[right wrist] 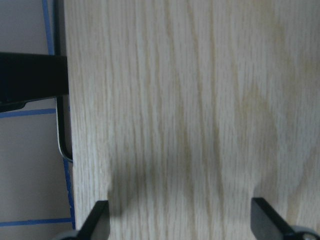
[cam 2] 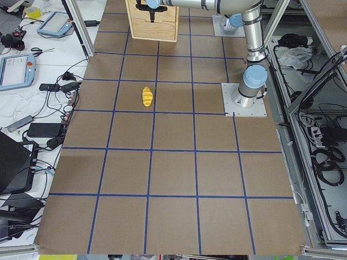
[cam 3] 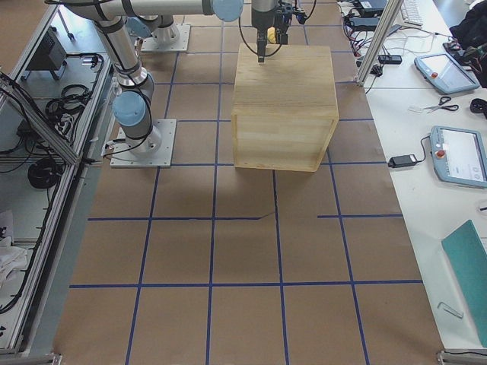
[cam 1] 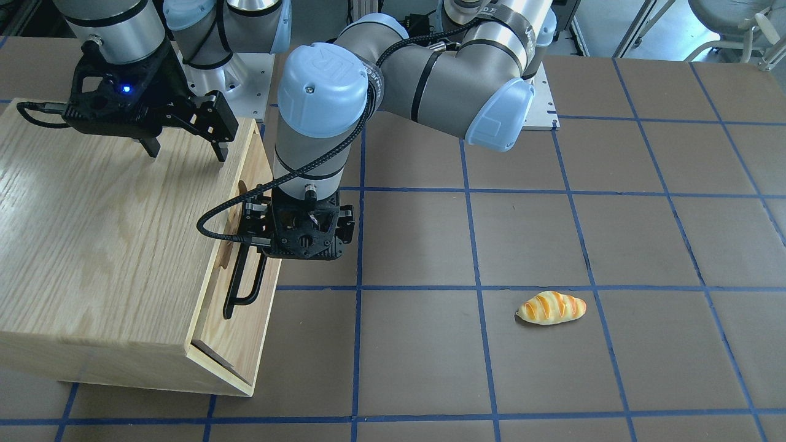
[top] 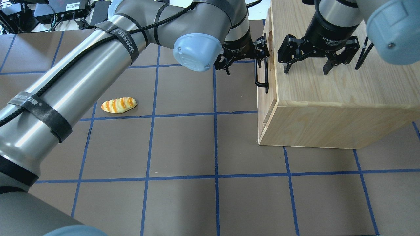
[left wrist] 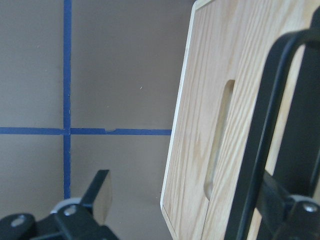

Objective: Open upper drawer
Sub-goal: 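Pull the handle with the left gripper, sliding the drawer out toward the robot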

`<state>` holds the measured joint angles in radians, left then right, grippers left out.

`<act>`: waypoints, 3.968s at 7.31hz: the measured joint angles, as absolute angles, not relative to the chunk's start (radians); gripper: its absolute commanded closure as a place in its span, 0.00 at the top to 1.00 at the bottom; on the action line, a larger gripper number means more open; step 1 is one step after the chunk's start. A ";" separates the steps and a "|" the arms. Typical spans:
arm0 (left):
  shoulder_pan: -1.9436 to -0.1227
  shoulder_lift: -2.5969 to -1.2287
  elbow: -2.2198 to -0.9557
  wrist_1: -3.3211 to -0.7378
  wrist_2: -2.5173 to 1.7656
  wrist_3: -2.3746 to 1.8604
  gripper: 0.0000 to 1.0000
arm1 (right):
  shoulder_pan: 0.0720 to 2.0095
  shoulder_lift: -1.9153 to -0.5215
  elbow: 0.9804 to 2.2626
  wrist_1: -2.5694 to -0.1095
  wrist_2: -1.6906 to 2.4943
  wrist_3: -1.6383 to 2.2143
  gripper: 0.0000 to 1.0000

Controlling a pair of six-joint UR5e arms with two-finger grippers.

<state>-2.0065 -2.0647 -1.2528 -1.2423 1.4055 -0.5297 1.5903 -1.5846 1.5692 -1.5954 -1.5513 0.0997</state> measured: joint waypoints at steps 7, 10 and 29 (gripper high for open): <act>-2.001 -2.041 -1.261 -1.252 1.500 -0.487 1.00 | 1.590 -1.585 1.569 -1.595 -1.552 0.100 1.00; -1.981 -2.030 -1.263 -1.261 1.508 -0.464 1.00 | 1.591 -1.585 1.569 -1.595 -1.552 0.100 1.00; -1.837 -1.986 -1.282 -1.358 1.542 -0.280 1.00 | 1.591 -1.585 1.569 -1.595 -1.552 0.100 1.00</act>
